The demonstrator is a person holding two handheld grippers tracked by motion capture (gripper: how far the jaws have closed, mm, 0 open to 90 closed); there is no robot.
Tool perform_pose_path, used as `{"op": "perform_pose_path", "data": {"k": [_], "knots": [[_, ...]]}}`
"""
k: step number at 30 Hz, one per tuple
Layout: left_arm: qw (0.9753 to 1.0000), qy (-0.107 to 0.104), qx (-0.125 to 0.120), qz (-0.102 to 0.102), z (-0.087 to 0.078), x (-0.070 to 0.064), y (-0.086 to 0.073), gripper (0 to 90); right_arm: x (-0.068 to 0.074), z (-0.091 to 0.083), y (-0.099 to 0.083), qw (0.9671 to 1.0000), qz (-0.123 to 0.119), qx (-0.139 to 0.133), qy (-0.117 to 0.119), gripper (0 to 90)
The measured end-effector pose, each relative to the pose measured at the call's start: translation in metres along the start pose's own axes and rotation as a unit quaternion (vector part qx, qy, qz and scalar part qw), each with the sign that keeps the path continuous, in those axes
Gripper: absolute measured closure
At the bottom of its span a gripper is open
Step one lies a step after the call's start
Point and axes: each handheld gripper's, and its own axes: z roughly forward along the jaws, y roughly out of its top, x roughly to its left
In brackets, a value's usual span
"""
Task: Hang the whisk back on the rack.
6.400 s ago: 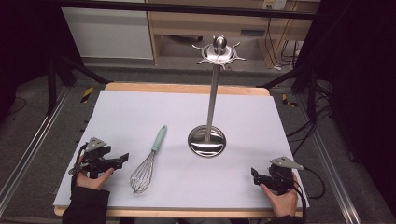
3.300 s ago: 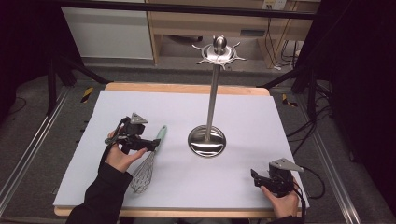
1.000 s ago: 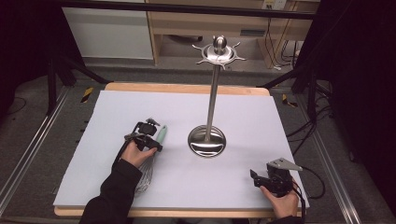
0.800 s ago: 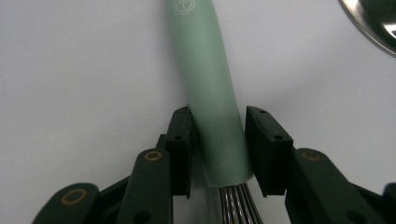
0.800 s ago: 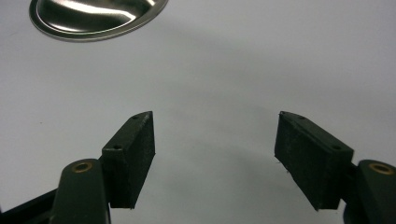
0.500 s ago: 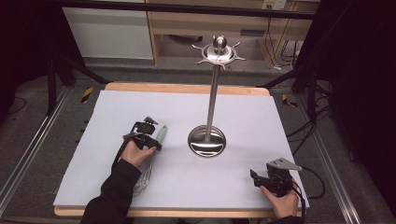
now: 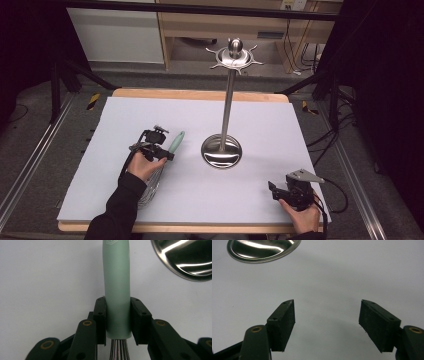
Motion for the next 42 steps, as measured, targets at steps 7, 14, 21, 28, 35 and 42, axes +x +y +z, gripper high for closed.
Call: {"op": "perform_pose_path", "data": {"k": [7,14,21,28,35,42], "knots": [[0.9997,-0.001,-0.018,0.016,-0.011,-0.004,-0.004,68.7,0.0,0.0,0.0,1.0,0.002,0.0,0.0,29.4],[0.9989,-0.002,-0.037,0.029,-0.023,-0.007,-0.008,68.8,0.0,-0.001,0.0,1.0,0.002,-0.002,0.0,29.4],[0.9978,-0.003,-0.055,0.038,-0.033,-0.01,-0.012,68.8,-0.001,-0.002,0.0,1.0,0.001,-0.004,-0.001,29.4],[0.996,-0.008,-0.078,0.043,-0.045,-0.012,-0.018,68.8,-0.001,-0.002,0.0,1.0,0.003,-0.006,-0.001,29.4],[0.9933,-0.01,-0.104,0.048,-0.06,-0.011,-0.026,68.8,-0.001,-0.002,0.0,1.0,0.003,-0.006,-0.002,29.4],[0.9898,-0.015,-0.134,0.045,-0.071,-0.009,-0.035,68.9,-0.001,-0.003,0.0,1.0,0.004,-0.008,-0.002,29.4]]}}
